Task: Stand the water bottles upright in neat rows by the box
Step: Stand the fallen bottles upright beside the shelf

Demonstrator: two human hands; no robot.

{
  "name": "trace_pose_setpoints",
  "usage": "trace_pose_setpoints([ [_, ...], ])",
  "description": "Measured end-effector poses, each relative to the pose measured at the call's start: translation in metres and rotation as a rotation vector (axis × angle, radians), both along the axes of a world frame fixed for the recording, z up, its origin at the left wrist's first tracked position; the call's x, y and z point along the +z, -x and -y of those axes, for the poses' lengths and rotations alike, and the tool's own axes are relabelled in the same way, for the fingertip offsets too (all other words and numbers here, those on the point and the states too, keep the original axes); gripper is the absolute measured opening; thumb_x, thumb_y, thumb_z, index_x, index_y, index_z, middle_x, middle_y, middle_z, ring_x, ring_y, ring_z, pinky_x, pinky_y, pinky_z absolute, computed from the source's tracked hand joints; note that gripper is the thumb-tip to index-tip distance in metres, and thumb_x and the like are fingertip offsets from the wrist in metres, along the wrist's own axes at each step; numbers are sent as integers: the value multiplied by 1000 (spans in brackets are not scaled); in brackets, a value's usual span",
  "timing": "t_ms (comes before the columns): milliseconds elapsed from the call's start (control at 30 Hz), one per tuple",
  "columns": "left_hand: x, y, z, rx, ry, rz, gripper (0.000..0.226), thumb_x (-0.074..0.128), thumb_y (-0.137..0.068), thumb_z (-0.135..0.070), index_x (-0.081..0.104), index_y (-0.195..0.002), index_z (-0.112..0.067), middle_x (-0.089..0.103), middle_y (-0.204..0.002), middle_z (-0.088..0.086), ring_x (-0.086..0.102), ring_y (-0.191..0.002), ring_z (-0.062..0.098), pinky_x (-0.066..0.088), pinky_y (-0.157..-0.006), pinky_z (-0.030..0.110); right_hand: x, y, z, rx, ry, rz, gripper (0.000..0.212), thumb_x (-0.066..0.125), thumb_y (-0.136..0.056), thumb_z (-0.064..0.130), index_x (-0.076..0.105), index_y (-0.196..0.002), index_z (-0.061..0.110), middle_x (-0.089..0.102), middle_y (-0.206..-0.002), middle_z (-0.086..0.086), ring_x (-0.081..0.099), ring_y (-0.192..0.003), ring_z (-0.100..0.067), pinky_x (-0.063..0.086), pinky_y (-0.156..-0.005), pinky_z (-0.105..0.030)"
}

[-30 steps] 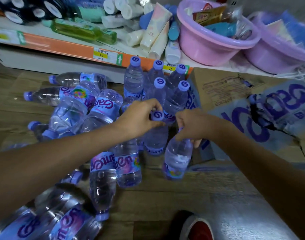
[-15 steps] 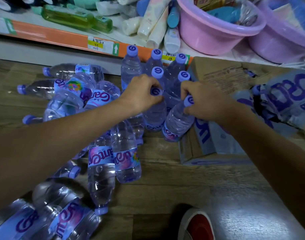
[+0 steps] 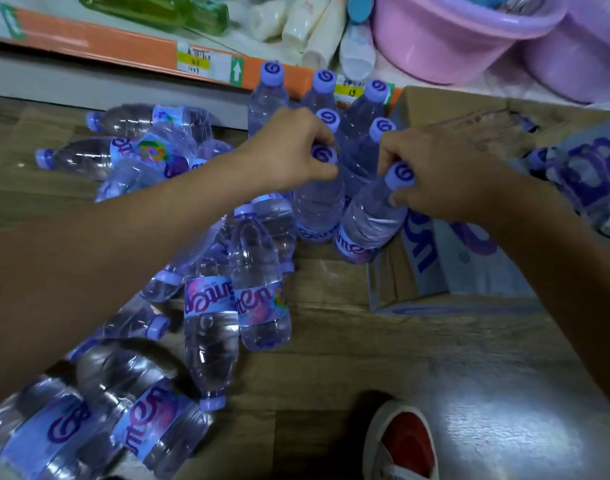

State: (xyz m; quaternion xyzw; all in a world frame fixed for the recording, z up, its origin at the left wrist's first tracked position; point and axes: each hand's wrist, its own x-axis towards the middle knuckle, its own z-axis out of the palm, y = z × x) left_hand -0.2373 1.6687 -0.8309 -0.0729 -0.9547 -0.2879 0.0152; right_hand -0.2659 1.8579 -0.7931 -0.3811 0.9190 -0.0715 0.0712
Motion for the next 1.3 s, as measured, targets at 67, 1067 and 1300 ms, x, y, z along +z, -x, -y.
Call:
trace_pose_setpoints([
  [67,-6,1,0,-26,21,36,41,58,-69,-32,69,-95,-3,63,-87,26,56,-79,31,25,-62,27,-5,2,4,-4,-12,0,25,68,-68,1,57,-89,9,52,-83,-6,45,-75,-22,28,-64,-29],
  [1067,-23,-16,16,-162,212,131,39,51,-91,-37,38,-108,-4,54,-86,19,54,-88,38,37,-66,37,-11,-18,23,-293,-354,24,43,66,-81,10,52,-121,6,54,-120,-18,55,-108,-34,44,-82,-34],
  [1300,-24,-10,3,-188,306,114,39,50,-92,-33,37,-113,-2,58,-102,26,56,-96,42,35,-69,36,-17,-6,29,-263,-420,-4,44,66,-81,11,52,-123,11,54,-122,-15,55,-111,-34,45,-82,-33],
])
